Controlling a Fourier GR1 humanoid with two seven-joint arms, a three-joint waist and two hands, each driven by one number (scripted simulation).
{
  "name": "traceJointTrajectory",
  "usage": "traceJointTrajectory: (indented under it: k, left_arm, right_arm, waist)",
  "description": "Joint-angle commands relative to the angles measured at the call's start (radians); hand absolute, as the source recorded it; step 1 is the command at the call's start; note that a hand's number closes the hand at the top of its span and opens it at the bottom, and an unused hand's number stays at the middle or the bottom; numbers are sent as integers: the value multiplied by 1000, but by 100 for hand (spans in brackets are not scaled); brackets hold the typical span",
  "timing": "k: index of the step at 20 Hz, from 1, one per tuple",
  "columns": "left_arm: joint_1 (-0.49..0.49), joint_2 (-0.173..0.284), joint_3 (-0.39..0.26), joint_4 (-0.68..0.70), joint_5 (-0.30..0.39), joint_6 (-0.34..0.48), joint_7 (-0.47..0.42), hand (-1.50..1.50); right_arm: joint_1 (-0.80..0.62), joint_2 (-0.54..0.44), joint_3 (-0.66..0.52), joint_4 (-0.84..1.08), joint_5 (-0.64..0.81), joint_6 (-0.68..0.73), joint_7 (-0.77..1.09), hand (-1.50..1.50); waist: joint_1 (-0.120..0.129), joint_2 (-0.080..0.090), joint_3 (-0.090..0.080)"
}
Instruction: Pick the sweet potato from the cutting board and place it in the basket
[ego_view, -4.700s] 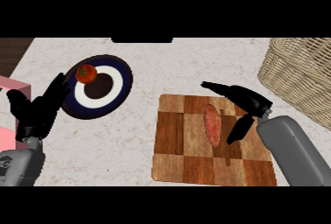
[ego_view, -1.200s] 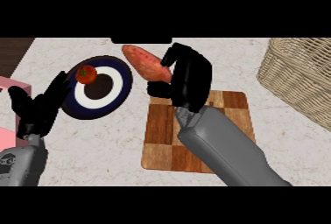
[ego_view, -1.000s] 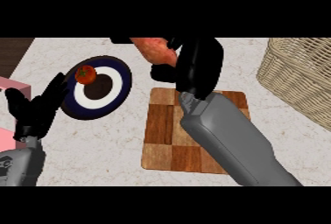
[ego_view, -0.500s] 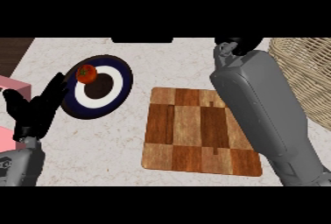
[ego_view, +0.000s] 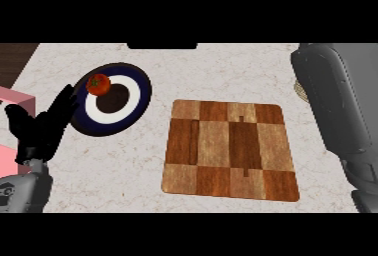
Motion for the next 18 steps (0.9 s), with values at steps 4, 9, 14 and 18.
traceJointTrajectory:
  k: [4,9,14,18]
  left_arm:
    - [-12,-10,-10,-6,-15,9,19,0]
    - [-29,-11,-2,37,-21,3,-32,0]
    - [-9,-37,-7,37,-22,10,-46,0]
    - [-42,-10,8,44,-22,0,-12,0]
  right_arm:
    - [103,-75,-85,28,-14,-15,-50,150]
    - [194,-124,-146,85,-72,-108,-204,150]
    - [311,-171,-214,1,-176,-98,-305,150]
    - [308,-168,-246,97,-223,-163,-411,150]
  waist:
    - [-2,0,0]
    - [4,4,1]
    - [-3,1,1]
    - [0,3,1]
